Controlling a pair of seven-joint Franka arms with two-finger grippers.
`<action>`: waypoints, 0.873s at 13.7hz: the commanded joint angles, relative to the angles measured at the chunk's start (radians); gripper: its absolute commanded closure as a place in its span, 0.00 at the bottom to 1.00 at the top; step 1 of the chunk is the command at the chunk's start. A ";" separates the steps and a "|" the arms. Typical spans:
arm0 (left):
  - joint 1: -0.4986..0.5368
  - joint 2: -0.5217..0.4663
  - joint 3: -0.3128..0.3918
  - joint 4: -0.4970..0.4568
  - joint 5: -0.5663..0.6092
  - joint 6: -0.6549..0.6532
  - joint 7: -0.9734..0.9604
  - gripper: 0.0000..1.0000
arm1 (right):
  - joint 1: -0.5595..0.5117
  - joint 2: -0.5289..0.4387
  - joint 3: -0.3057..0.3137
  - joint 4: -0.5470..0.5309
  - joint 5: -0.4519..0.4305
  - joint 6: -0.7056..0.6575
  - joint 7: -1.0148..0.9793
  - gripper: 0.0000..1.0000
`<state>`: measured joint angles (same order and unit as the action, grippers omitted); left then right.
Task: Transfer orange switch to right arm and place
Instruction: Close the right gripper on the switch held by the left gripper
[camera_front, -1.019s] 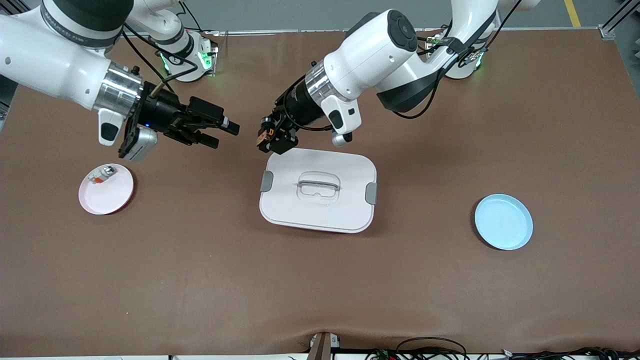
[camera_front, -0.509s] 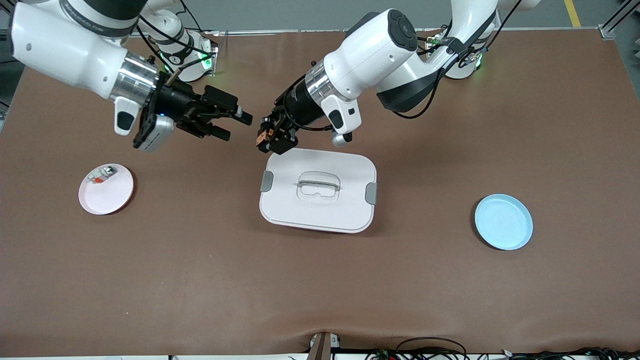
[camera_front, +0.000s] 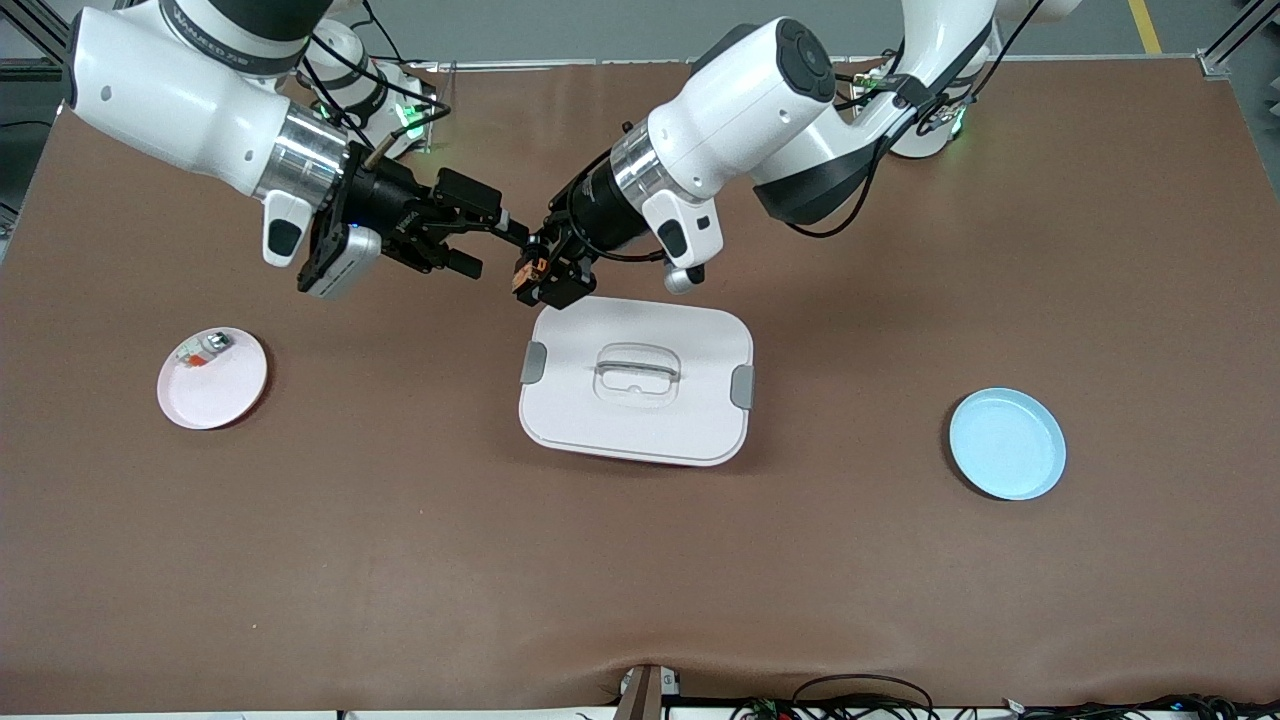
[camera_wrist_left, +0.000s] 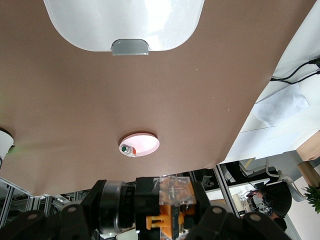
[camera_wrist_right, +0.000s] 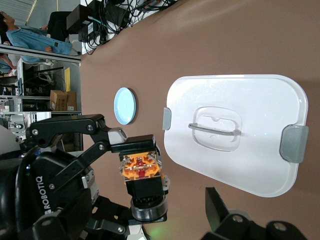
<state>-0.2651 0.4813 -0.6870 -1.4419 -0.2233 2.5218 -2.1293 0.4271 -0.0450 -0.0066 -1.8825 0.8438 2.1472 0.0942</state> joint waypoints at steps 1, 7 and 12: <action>-0.010 0.005 0.004 0.018 -0.002 0.011 -0.026 0.70 | 0.021 -0.015 -0.009 -0.020 0.018 0.031 0.007 0.00; -0.008 0.003 0.004 0.018 -0.002 0.011 -0.026 0.70 | 0.039 0.016 -0.009 -0.012 0.018 0.063 0.005 0.00; -0.009 0.002 0.004 0.018 -0.001 0.011 -0.026 0.70 | 0.044 0.037 -0.009 -0.004 0.018 0.078 0.005 0.00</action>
<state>-0.2648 0.4813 -0.6865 -1.4402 -0.2233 2.5262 -2.1346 0.4505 -0.0113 -0.0066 -1.8858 0.8438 2.2041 0.0942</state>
